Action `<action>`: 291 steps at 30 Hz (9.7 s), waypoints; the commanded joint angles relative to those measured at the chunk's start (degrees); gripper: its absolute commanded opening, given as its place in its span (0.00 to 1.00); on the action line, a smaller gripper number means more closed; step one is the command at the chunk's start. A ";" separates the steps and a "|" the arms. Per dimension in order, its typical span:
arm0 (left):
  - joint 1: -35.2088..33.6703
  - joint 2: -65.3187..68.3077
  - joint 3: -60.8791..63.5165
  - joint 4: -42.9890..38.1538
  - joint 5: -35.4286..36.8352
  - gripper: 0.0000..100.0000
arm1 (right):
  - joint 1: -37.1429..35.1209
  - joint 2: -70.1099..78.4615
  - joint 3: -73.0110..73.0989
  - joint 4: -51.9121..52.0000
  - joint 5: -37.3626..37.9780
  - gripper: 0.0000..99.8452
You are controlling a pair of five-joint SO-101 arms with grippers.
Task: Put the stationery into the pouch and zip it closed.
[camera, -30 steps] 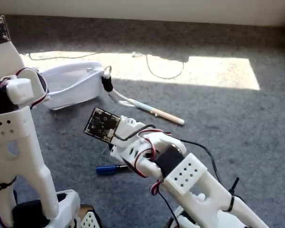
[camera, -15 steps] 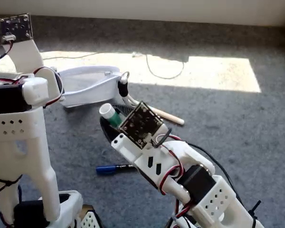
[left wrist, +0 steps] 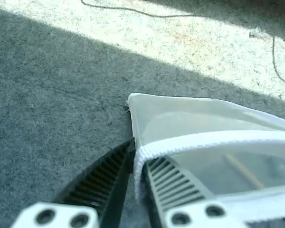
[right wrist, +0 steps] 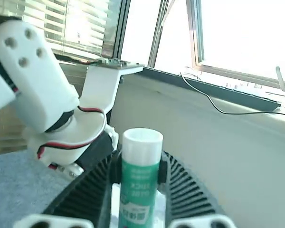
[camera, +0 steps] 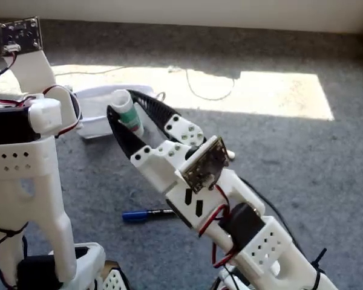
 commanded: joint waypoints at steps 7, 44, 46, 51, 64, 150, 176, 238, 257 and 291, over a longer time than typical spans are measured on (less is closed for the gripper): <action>0.84 -0.57 -1.71 0.18 0.70 0.01 | -0.13 13.76 -0.92 -20.97 -0.09 0.03; 0.75 -0.57 -1.71 0.18 0.62 0.01 | 3.38 27.38 -0.84 -26.24 -0.18 0.03; 0.75 -0.57 -1.71 0.18 0.62 0.01 | 3.38 27.38 -0.92 -25.71 -0.18 0.05; 0.66 -0.57 -1.71 0.18 0.62 0.01 | 3.30 27.30 -0.66 -25.71 -0.18 0.17; 0.66 -0.57 -0.57 -0.26 0.53 0.01 | 3.30 15.43 -0.92 -14.02 -0.35 0.17; -19.30 -0.57 -0.92 -0.35 0.62 0.01 | 14.90 62.64 -28.26 46.46 10.90 0.17; -19.21 -0.57 -0.57 -0.35 0.62 0.01 | 14.99 70.64 -28.35 46.55 16.44 0.01; 10.07 -0.48 0.40 -3.25 6.07 0.01 | 27.21 21.14 -24.31 50.24 -1.67 0.01; 0.40 -0.48 2.77 -2.99 3.96 0.01 | 21.93 2.42 -19.03 50.42 -1.58 0.01; 0.48 -0.57 3.56 -3.08 3.87 0.01 | 2.59 2.77 -25.45 18.86 -1.32 0.01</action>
